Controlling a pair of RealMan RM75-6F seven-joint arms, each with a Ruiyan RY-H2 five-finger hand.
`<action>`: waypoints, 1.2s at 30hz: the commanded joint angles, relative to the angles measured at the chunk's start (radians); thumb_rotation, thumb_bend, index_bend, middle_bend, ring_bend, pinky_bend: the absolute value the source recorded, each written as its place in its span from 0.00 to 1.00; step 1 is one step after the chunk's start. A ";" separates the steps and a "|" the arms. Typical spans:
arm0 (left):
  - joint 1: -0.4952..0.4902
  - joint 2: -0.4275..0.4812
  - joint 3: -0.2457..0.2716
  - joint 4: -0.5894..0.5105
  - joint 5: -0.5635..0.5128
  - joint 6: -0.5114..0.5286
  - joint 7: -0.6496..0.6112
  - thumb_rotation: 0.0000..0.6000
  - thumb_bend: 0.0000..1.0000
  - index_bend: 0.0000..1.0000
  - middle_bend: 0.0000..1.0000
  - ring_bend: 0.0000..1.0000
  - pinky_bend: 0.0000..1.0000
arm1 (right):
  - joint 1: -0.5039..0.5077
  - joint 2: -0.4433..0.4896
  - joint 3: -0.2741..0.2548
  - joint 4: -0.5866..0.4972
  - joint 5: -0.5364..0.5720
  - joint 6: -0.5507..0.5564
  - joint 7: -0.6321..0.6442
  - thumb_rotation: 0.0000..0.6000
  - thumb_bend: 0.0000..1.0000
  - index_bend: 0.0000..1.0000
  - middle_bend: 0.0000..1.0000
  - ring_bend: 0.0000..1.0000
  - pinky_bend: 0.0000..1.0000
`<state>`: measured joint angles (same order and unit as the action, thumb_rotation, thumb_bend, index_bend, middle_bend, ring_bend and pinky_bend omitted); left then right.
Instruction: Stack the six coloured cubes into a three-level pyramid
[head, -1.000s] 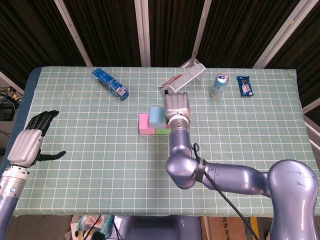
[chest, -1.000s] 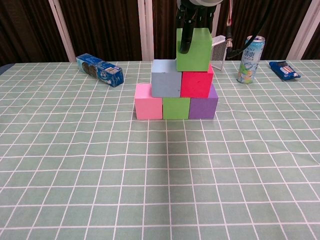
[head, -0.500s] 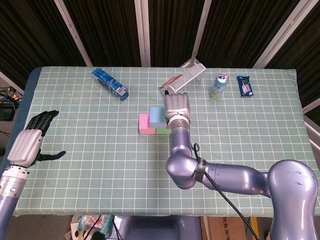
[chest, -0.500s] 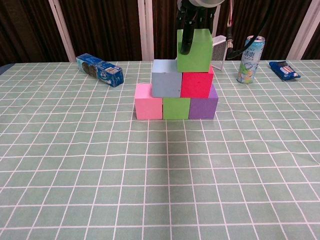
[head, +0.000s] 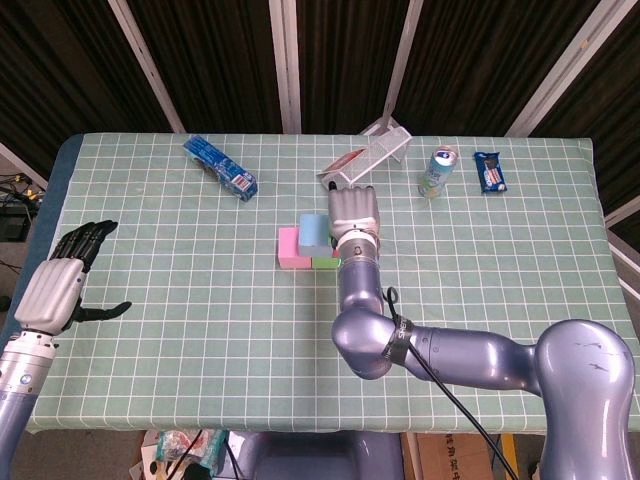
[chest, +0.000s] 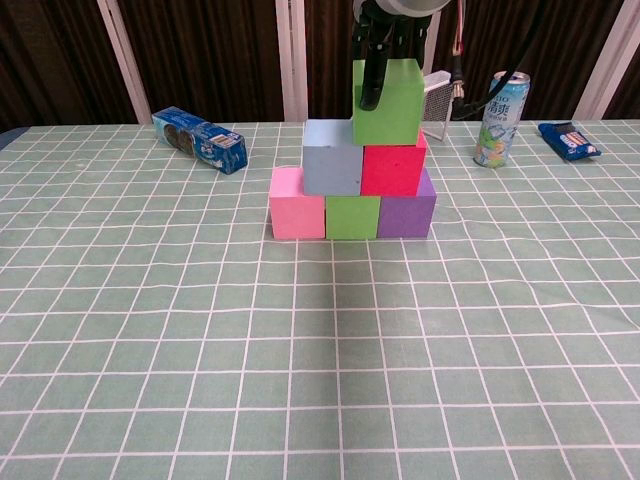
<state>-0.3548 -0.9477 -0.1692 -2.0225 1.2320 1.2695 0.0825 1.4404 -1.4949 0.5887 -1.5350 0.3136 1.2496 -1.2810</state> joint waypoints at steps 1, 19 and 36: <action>0.000 0.000 0.000 0.000 -0.001 0.000 0.001 1.00 0.10 0.00 0.04 0.01 0.05 | -0.001 -0.001 0.000 0.001 -0.003 0.000 0.001 1.00 0.36 0.14 0.40 0.27 0.24; 0.000 0.001 -0.003 0.002 -0.003 -0.001 -0.002 1.00 0.10 0.00 0.04 0.01 0.04 | -0.005 -0.003 -0.003 -0.002 -0.001 -0.007 -0.005 1.00 0.36 0.03 0.30 0.22 0.24; 0.003 0.003 -0.004 -0.001 0.000 0.006 -0.002 1.00 0.10 0.00 0.04 0.01 0.04 | -0.007 0.010 0.002 -0.020 0.015 -0.002 -0.021 1.00 0.36 0.00 0.08 0.06 0.24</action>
<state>-0.3517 -0.9447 -0.1737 -2.0238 1.2323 1.2754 0.0805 1.4338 -1.4856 0.5902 -1.5548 0.3286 1.2471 -1.3018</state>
